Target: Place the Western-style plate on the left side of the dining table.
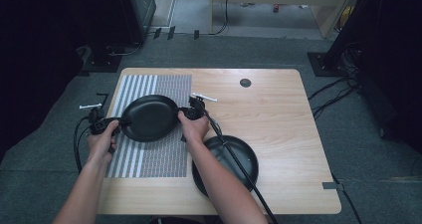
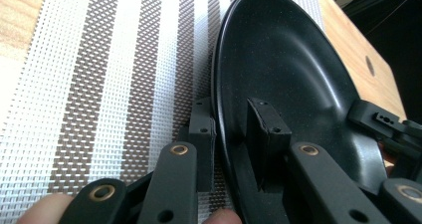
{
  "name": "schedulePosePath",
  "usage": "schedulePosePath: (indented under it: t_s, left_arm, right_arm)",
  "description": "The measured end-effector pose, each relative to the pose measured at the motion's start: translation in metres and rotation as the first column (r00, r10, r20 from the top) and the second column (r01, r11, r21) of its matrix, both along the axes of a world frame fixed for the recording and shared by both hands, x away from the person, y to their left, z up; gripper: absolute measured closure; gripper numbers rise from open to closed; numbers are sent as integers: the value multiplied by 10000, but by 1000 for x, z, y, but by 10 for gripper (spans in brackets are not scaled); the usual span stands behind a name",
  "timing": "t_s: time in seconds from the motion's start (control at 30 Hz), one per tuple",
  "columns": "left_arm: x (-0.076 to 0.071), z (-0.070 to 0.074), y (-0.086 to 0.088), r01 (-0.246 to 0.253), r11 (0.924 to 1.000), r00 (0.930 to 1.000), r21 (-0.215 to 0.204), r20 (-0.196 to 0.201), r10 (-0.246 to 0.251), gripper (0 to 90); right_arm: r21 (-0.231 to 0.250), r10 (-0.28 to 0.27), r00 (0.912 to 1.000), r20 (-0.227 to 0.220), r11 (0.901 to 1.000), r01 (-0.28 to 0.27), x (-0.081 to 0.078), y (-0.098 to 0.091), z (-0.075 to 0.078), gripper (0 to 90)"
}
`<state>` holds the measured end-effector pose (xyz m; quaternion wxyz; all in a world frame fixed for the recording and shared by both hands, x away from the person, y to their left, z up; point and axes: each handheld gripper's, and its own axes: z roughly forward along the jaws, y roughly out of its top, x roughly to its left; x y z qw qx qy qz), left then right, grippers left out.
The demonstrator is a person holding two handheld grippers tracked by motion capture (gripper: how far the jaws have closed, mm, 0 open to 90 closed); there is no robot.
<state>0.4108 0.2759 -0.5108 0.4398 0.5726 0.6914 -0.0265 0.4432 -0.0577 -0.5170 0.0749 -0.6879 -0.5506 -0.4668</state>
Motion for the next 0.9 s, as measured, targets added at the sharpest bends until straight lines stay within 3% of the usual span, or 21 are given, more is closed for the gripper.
schedulePosePath:
  t_s: [0.37, 0.47, 0.57, 0.67, 0.77, 0.83, 0.9]
  left_arm:
    - [-1, -2, 0, -28, 9999, 10000, 105, 83, 27, 749]
    - [-2, -2, -1, 47, 10000, 9998, 72, 175, -48, 691]
    - [-3, 0, -5, 78, 9999, 9994, 154, 338, -83, 588]
    - [-4, 4, -9, 263, 9976, 9987, 641, 423, -291, 522]
    - [-6, 12, -11, -23, 9867, 9970, 1623, 762, -103, 423]
    - [-7, 17, -9, -180, 9849, 9966, 1720, 829, 37, 358]
    - [-10, 24, -8, -298, 9789, 9954, 2023, 955, 106, 286]
  right_arm:
    - [-205, 229, 9997, -17, 9995, -230, 1, 1, -3, 840]
    - [-294, 323, 9995, 70, 9991, -321, 1, 2, -3, 833]
    - [-433, 224, 9991, 354, 9988, -209, 0, 2, 1, 745]
    - [-568, -21, 9971, 761, 9984, 64, -2, -2, 14, 700]
    - [-740, -28, 9929, 1188, 9972, 116, -5, -7, 27, 625]
    - [-973, 35, 9879, 1549, 9952, 117, -7, -12, 34, 587]
    - [-785, 158, 9829, 1836, 9969, -14, -8, -18, 39, 539]
